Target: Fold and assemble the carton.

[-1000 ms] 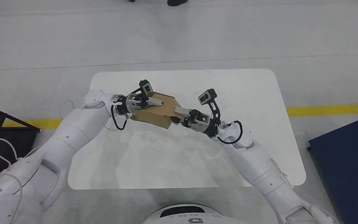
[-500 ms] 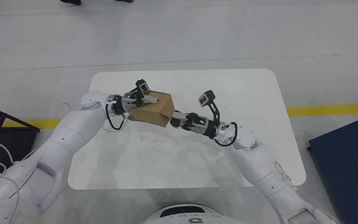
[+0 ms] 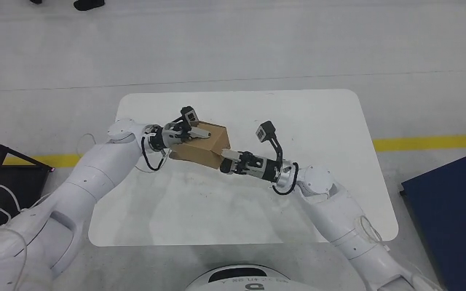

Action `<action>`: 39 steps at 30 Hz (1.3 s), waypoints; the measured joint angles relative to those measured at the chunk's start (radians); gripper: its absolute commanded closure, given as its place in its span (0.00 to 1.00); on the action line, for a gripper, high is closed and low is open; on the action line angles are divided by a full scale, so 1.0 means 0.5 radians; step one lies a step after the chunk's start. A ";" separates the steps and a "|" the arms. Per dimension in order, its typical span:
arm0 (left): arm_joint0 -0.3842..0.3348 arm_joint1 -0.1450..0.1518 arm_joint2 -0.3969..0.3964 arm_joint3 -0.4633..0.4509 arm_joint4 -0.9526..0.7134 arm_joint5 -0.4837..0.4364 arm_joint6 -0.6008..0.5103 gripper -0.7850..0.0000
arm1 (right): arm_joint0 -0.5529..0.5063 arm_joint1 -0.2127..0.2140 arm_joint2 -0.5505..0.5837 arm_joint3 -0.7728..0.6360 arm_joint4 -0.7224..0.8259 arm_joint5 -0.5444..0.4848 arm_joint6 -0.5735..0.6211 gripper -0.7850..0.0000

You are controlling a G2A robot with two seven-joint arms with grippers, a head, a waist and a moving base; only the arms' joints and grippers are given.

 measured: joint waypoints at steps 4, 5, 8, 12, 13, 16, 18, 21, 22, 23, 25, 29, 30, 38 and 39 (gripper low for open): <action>0.023 -0.018 -0.006 -0.020 -0.101 0.033 0.000 1.00 | 0.013 -0.005 -0.026 0.006 -0.011 0.001 -0.016 0.29; 0.030 -0.025 -0.007 -0.027 -0.126 0.046 0.000 1.00 | 0.017 -0.007 -0.034 0.008 -0.017 0.002 -0.020 0.28; 0.046 -0.043 -0.012 -0.054 -0.191 0.087 0.000 1.00 | 0.026 -0.010 -0.050 0.012 -0.031 0.002 -0.034 0.27; 0.052 -0.067 0.002 -0.067 -0.176 0.123 0.000 1.00 | 0.030 -0.012 -0.057 0.014 -0.040 -0.005 -0.058 0.24; 0.052 -0.073 0.007 -0.067 -0.164 0.127 0.000 1.00 | 0.030 -0.012 -0.055 0.013 -0.040 -0.010 -0.065 0.25; 0.053 -0.088 0.016 -0.054 -0.160 0.148 0.000 1.00 | 0.022 -0.010 -0.040 0.007 -0.034 -0.030 -0.077 0.25; 0.059 -0.095 0.004 -0.043 -0.206 0.187 0.000 1.00 | 0.008 -0.005 -0.017 -0.003 -0.027 -0.046 -0.080 0.24; 0.080 -0.098 -0.028 -0.031 -0.295 0.288 0.000 1.00 | -0.023 0.005 0.028 -0.029 -0.018 -0.069 -0.079 0.23; 0.091 -0.098 -0.039 -0.036 -0.328 0.331 0.000 1.00 | -0.035 0.009 0.042 -0.039 -0.016 -0.076 -0.077 0.23; 0.111 -0.099 -0.059 -0.045 -0.384 0.398 0.000 1.00 | -0.050 0.013 0.062 -0.053 -0.013 -0.082 -0.074 0.23; 0.145 -0.102 -0.099 -0.045 -0.472 0.499 0.000 1.00 | -0.076 0.021 0.093 -0.076 -0.007 -0.092 -0.067 0.23; 0.216 -0.123 -0.191 -0.062 -0.590 0.673 0.000 1.00 | -0.148 0.041 0.186 -0.137 0.029 -0.129 -0.054 0.22; 0.228 -0.128 -0.199 -0.076 -0.602 0.693 0.000 1.00 | -0.160 0.045 0.206 -0.146 0.039 -0.138 -0.054 0.22; 0.234 -0.130 -0.201 -0.082 -0.605 0.684 0.000 1.00 | -0.165 0.046 0.213 -0.148 0.044 -0.142 -0.054 0.00; 0.234 -0.130 -0.201 -0.082 -0.605 0.684 0.000 1.00 | -0.165 0.046 0.213 -0.148 0.044 -0.142 -0.054 0.00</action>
